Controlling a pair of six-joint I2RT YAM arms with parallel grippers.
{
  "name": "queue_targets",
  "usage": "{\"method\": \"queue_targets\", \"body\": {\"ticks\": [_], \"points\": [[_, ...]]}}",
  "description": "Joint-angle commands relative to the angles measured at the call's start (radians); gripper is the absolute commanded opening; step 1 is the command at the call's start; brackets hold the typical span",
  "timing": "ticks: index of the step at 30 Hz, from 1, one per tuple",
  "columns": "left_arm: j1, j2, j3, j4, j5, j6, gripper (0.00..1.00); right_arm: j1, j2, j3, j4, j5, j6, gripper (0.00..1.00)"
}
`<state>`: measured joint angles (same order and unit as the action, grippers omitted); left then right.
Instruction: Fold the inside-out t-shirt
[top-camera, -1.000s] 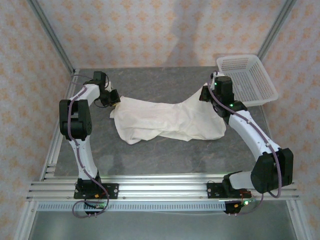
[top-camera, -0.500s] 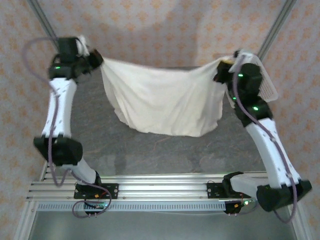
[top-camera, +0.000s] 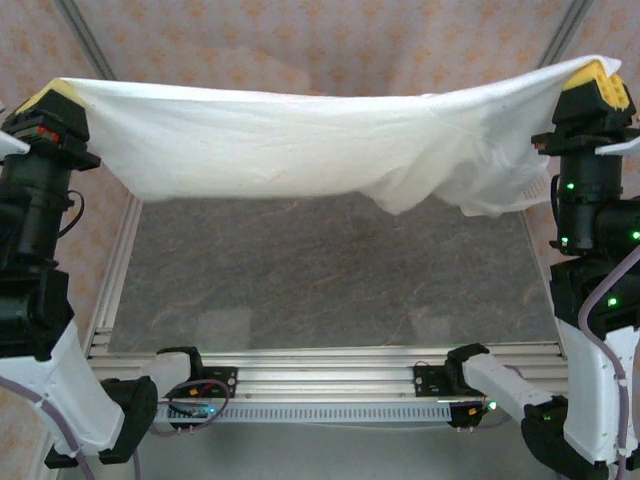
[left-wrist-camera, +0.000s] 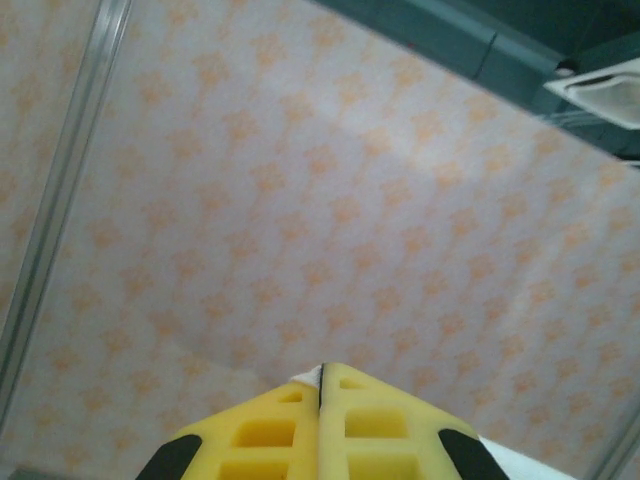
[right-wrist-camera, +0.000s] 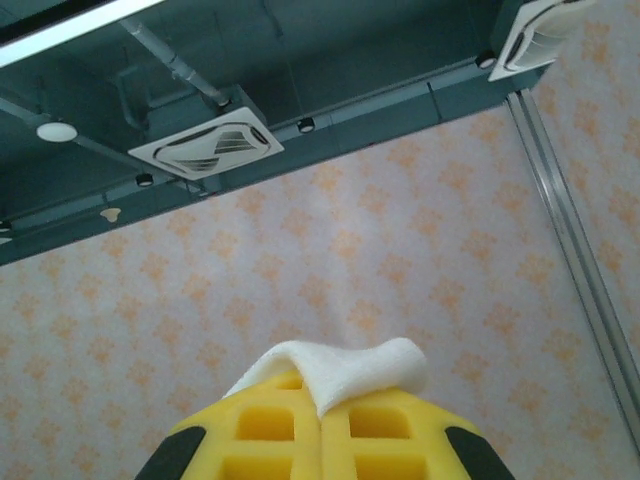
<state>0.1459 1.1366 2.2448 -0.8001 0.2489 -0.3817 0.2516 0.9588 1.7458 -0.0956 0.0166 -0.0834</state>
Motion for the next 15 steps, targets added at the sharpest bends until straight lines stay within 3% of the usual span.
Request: {"method": "queue_targets", "body": {"ticks": [1, 7, 15], "points": [[0.002, 0.018, 0.01, -0.045, -0.059, -0.025, 0.0, -0.005, 0.037, 0.097, 0.031, -0.065, -0.038, 0.0], [0.003, 0.043, 0.027, -0.047, -0.073, -0.023, 0.0, -0.005, 0.081, 0.176, 0.036, -0.116, -0.046, 0.0], [0.003, 0.043, 0.018, -0.046, -0.098, -0.01, 0.0, -0.006, 0.077, 0.15, 0.005, -0.209, -0.092, 0.0]]}}
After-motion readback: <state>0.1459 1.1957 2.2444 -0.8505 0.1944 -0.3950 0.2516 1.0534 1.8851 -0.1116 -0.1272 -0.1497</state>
